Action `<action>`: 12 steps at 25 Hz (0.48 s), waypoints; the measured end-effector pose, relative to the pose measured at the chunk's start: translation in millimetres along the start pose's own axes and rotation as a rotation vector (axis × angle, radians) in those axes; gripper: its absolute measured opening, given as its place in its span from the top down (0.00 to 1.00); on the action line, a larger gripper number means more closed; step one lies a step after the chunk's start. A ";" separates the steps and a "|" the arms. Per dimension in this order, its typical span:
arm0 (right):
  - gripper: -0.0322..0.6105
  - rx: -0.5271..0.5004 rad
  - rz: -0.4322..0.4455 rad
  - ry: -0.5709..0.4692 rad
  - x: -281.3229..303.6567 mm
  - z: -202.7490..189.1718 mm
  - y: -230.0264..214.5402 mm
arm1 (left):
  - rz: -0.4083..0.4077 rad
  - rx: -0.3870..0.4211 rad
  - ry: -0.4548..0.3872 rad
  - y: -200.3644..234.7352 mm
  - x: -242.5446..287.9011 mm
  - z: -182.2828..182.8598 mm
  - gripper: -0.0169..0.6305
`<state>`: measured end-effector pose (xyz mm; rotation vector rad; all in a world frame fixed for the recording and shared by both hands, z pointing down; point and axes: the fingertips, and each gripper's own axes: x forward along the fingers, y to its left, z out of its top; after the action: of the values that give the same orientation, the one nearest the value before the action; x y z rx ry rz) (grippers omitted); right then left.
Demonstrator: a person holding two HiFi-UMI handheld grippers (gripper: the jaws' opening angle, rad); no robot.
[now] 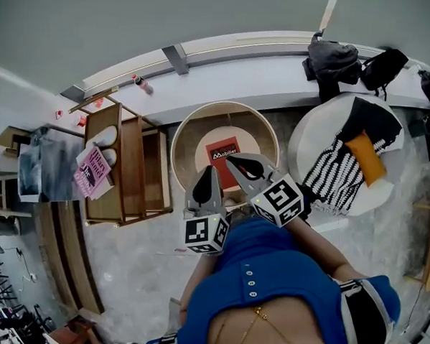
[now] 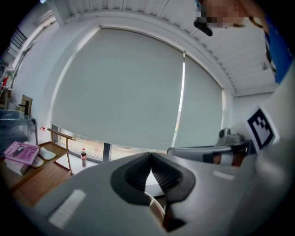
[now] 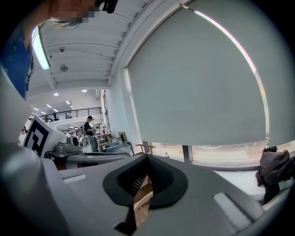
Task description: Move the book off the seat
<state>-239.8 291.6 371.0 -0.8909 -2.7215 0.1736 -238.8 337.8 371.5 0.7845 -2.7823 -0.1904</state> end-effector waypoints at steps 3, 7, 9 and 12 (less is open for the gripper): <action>0.95 -0.008 0.011 0.007 0.5 0.4 3.8 | -0.007 0.006 -0.008 0.4 -0.4 5.3 0.97; 0.95 -0.010 0.019 0.012 2.5 0.1 6.6 | -0.007 0.005 -0.015 1.9 0.5 8.9 0.97; 0.95 -0.013 0.018 0.010 2.7 1.3 6.1 | -0.007 0.003 -0.014 1.1 1.9 9.6 0.97; 0.95 -0.010 0.017 0.015 1.8 -0.2 4.7 | -0.018 0.003 -0.010 -3.8 3.3 8.4 0.97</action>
<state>-238.4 296.5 370.7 -0.9152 -2.7038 0.1567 -241.9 333.3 363.4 0.8119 -2.7863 -0.1942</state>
